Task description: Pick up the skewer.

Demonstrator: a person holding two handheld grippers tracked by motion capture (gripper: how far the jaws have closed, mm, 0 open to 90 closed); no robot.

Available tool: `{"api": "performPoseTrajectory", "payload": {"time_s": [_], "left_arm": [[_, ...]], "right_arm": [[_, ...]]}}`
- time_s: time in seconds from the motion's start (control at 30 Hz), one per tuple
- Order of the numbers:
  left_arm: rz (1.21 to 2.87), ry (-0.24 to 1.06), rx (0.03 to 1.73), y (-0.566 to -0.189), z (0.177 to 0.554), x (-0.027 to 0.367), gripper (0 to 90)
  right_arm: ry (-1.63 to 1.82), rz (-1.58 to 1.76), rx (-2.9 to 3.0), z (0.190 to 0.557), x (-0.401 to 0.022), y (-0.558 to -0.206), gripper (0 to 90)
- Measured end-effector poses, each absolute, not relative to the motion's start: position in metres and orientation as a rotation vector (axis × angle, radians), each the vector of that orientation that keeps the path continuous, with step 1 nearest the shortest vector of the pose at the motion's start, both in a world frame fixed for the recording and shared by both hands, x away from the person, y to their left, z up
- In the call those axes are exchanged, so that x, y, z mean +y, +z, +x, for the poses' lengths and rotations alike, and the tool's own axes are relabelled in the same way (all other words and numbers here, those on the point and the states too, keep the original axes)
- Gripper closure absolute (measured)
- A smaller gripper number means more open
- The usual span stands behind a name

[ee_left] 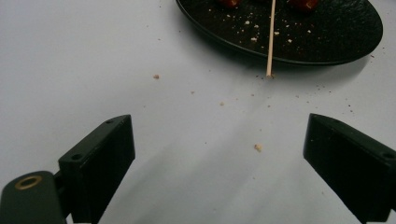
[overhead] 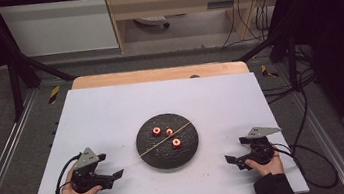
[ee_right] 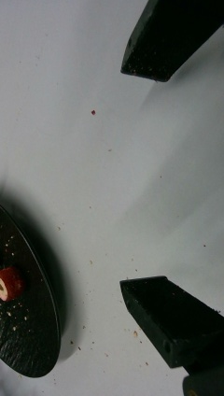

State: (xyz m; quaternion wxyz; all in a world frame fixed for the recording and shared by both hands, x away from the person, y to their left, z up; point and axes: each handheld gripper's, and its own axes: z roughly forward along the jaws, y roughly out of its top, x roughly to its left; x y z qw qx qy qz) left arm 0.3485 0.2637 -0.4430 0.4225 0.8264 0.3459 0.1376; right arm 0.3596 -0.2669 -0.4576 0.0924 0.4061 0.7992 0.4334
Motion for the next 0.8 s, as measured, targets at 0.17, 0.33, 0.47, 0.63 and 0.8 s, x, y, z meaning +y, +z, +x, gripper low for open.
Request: {"api": "performPoseTrajectory", "payload": {"time_s": [0.17,0.33,0.47,0.63,0.8], "left_arm": [[2.074,0.34,0.854,-0.44,0.348,0.26,9.0],[2.085,0.339,0.849,-0.437,0.349,0.257,9.1],[2.095,0.333,0.849,-0.435,0.35,0.254,9.2],[2.103,0.331,0.849,-0.432,0.351,0.252,9.3],[2.116,0.334,0.835,-0.427,0.351,0.248,9.4]], "right_arm": [[1.288,1.206,2.373,0.359,-0.267,-0.458,0.7],[1.289,1.202,2.37,0.36,-0.267,-0.457,0.7],[1.285,1.2,2.37,0.359,-0.267,-0.457,0.7],[1.285,1.203,2.369,0.359,-0.267,-0.457,0.7],[1.287,1.202,2.37,0.359,-0.267,-0.457,0.8]]}}
